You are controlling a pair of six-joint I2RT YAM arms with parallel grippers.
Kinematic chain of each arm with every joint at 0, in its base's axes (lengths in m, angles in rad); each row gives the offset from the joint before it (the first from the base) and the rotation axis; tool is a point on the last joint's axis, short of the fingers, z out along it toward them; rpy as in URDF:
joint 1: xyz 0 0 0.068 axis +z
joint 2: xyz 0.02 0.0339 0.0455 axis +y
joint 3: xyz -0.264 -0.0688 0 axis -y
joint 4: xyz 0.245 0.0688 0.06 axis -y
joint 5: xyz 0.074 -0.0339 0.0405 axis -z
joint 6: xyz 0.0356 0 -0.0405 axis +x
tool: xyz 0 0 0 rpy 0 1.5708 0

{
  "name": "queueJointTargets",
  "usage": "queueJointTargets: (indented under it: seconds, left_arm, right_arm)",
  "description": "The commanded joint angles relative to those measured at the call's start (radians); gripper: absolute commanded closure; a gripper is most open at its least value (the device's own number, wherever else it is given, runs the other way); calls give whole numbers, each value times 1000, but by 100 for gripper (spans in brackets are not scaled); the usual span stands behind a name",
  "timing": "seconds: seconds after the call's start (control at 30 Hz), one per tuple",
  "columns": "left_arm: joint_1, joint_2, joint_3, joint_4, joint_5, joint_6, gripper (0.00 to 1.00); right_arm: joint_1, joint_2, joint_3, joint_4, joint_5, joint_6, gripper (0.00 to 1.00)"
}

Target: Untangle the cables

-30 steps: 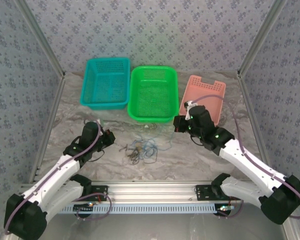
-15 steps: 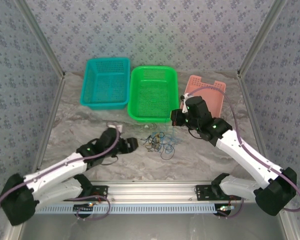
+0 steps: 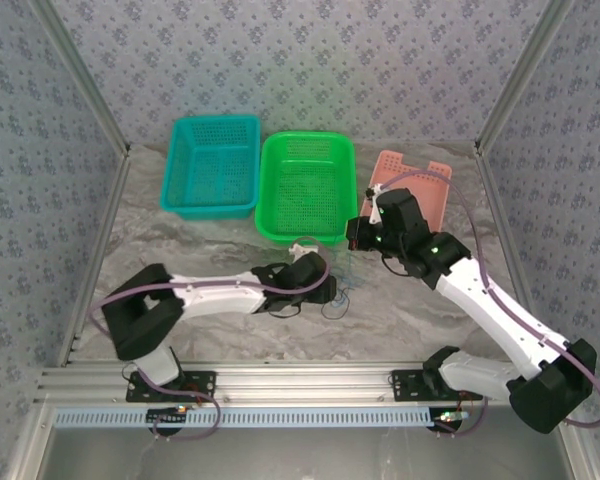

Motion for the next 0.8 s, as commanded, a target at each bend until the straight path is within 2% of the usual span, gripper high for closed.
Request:
queueJointTargets:
  seconds: [0.0, 0.07, 0.2, 0.43, 0.6, 0.77]
  left_arm:
    - [-4, 84, 44, -107, -129, -18, 56]
    - [-3, 101, 28, -115, -189, -50, 81]
    - [6, 106, -1, -135, -240, -71, 100]
    - [70, 13, -118, -175, -305, -125, 100]
    - [147, -90, -211, -206, -310, -124, 100]
    - [231, -216, -289, -216, -290, -98, 100]
  right_arm:
    - [-17, -42, 28, -39, -8, 1, 100]
    - [-42, -61, 46, -54, -6, 1, 100]
    - [-96, -78, 122, -89, -23, -9, 100]
    - [-199, -84, 303, -158, -32, -29, 100]
    - [-303, -81, 388, -159, -84, -28, 100]
    - [-340, -61, 436, -153, -134, -18, 100]
